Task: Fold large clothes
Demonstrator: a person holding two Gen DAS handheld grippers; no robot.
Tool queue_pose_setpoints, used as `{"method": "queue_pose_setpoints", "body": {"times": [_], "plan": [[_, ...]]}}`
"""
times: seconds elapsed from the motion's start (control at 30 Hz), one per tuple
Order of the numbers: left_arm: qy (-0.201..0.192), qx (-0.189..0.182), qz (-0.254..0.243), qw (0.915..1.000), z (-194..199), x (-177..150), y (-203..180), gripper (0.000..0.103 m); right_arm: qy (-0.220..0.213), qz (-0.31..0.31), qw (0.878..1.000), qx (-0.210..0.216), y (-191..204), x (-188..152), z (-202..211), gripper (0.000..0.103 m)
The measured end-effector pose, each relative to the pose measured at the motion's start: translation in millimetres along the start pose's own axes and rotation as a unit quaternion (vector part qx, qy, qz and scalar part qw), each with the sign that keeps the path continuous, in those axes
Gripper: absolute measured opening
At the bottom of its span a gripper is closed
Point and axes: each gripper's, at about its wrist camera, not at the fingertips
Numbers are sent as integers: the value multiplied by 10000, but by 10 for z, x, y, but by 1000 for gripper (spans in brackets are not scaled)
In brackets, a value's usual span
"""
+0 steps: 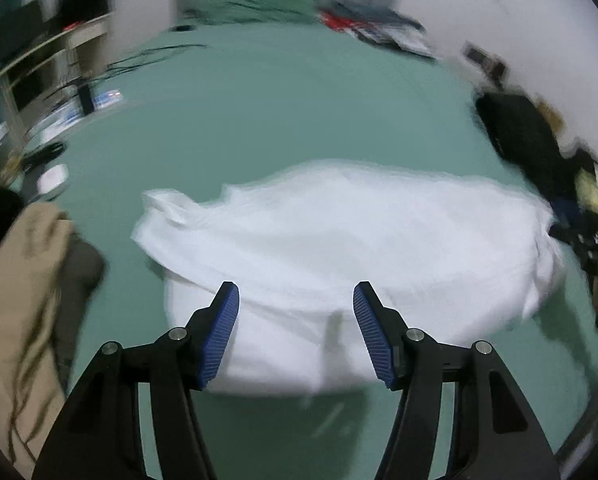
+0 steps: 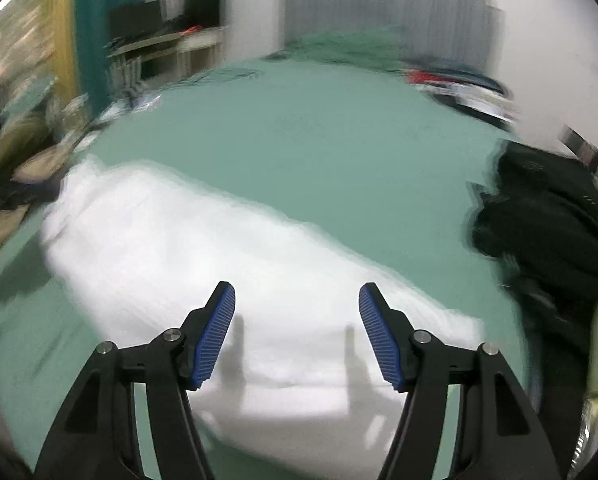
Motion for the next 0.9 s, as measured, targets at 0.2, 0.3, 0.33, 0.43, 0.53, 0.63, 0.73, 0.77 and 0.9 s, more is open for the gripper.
{"method": "queue_pose_setpoints", "body": {"times": [0.2, 0.3, 0.33, 0.43, 0.53, 0.63, 0.73, 0.77, 0.9], "plan": [[141, 174, -915, 9956, -197, -121, -469, 63, 491, 1065, 9931, -97, 466, -178, -214, 63], [186, 321, -1152, 9926, -291, -86, -520, 63, 524, 966, 9938, -161, 359, -212, -233, 27], [172, 346, -1221, 9918, -314, -59, -531, 63, 504, 847, 9950, -161, 286, -203, -211, 8], [83, 359, -1425, 9891, -329, 4, -568, 50, 346, 524, 9980, -57, 199, -96, -172, 2], [-10, 606, -1587, 9855, -313, 69, -648, 16, 151, 253, 9995, -73, 65, 63, -222, 2], [-114, 492, -1340, 9897, -322, 214, -611, 13, -30, 2, 9999, -135, -54, 187, -245, 2], [-124, 550, -1180, 9914, -419, 369, -594, 13, -151, -272, 9994, -182, -206, 332, -294, 2], [-114, 568, -1136, 9918, -467, 432, -592, 13, -181, -383, 9989, -191, -268, 398, -322, 2], [-57, 786, -1078, 9910, -677, 667, -600, 13, -144, -728, 9970, -240, -480, 535, -467, 2]]}}
Point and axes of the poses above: each gripper's, at about its wrist camera, not at the fingertips, and z roughly against the way its jaws point, y to its left, x to its top, and after that the axes turned 5 degrees about x, right-handed
